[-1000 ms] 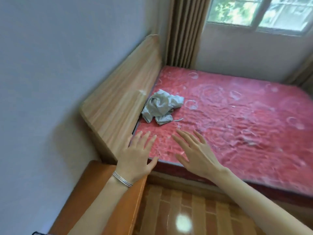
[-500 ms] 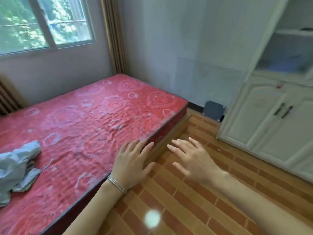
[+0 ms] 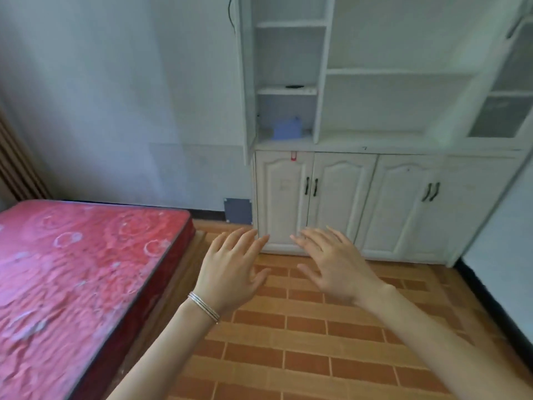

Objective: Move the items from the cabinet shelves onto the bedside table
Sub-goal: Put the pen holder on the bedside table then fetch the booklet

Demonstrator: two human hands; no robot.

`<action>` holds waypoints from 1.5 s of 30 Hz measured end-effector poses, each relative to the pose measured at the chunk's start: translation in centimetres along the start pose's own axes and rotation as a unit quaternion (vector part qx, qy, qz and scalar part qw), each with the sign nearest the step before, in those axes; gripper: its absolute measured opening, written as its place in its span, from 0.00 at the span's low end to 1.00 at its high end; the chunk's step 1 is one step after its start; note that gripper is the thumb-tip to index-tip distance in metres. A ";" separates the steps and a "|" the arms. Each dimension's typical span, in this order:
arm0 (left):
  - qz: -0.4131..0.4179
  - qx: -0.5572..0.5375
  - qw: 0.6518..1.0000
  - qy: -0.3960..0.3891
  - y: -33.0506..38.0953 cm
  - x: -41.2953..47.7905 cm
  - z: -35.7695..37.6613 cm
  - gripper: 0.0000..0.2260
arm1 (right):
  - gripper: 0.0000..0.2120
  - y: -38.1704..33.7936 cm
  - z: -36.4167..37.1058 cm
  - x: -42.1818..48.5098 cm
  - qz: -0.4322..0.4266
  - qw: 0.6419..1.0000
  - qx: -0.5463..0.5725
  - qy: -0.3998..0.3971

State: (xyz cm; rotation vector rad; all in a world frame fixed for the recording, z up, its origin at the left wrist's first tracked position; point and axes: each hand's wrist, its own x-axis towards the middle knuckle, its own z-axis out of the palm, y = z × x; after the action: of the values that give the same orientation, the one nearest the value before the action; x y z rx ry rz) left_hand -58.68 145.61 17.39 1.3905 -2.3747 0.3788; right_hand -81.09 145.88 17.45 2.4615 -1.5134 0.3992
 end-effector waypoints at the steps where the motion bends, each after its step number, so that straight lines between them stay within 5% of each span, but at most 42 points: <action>1: 0.007 -0.004 1.000 0.004 1.0 1.6 0.4 0.26 | 0.26 1.8 -0.3 0.0 0.007 1.000 -0.005 0.006; 22: 0.011 0.047 0.997 0.053 11.0 28.4 7.9 0.27 | 0.25 29.5 -3.2 7.3 -0.004 0.992 -0.054 0.111; 45: 0.055 0.038 0.993 0.101 -5.8 55.5 15.9 0.26 | 0.23 43.3 3.2 35.0 0.015 0.977 -0.074 0.198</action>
State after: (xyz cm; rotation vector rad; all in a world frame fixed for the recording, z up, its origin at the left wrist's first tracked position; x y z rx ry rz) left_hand -81.34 93.18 27.56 1.1943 -2.2962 0.6160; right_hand -104.42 96.48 28.54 2.0911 -1.3575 0.7079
